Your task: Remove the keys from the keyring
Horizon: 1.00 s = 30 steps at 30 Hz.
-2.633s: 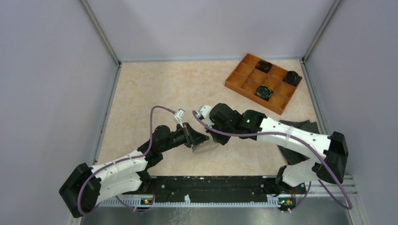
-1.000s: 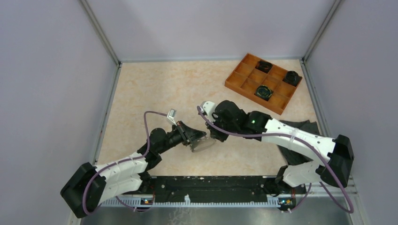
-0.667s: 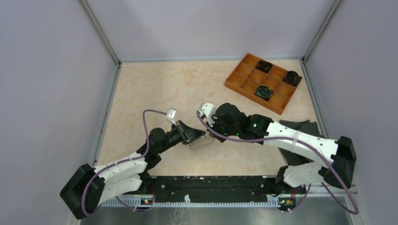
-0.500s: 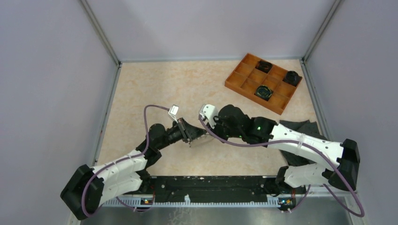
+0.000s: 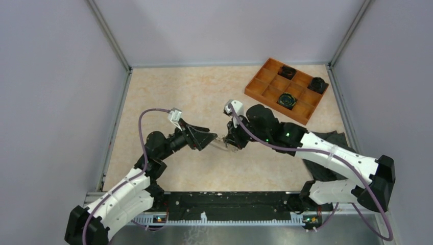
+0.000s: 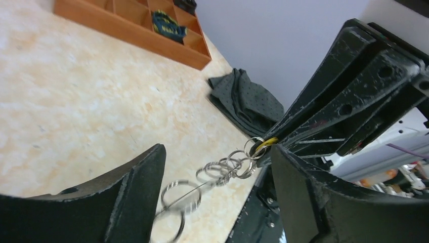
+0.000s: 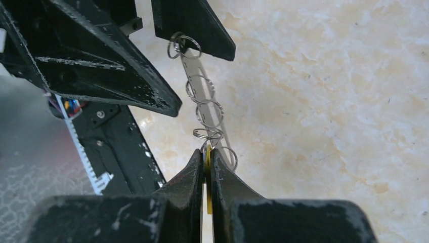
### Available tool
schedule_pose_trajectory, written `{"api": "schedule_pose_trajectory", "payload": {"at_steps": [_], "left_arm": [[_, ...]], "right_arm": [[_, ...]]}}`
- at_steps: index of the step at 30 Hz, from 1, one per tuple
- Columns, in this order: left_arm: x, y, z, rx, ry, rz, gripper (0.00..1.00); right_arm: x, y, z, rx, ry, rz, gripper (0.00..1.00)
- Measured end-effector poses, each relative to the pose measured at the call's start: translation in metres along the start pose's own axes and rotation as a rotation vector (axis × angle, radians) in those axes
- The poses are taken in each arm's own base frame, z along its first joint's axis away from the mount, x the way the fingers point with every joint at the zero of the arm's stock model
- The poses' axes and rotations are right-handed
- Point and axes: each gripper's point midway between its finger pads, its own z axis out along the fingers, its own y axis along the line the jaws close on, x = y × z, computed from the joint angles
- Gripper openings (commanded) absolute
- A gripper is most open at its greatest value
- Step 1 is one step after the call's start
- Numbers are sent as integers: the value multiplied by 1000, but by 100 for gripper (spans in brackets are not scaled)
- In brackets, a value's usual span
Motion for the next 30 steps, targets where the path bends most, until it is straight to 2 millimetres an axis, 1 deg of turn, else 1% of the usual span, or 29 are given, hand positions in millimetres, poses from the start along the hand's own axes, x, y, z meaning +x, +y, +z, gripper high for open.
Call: {"api": "schedule_pose_trajectory", "payload": {"at_steps": [5,8,13,16,18,21,24,28,30], "left_arm": [[-23,-3,-10,5,-91,107,90],[-29,1,-14,7,-134,132,92],[-24,14,-14,16,-141,121,91],[-15,16,-9,48,-117,91,90],[-11,13,-8,79,-103,82,88],[-14,0,-11,142,-110,105,86],[-21,-22,-19,219,-137,157,85],[-32,-55,-38,311,-192,248,85],[-35,-66,-47,338,-217,293,83]], "right_arm": [[-17,1,-9,-19,-59,72,0],[-27,5,-18,-33,-101,81,0],[-44,13,-32,-71,-174,72,0],[-50,22,-39,-115,-200,54,0],[-51,28,-43,-151,-203,30,0],[-51,36,-47,-200,-197,-12,0],[-48,41,-53,-229,-173,-49,0],[-46,45,-61,-252,-146,-93,0],[-44,48,-66,-271,-136,-117,0]]}}
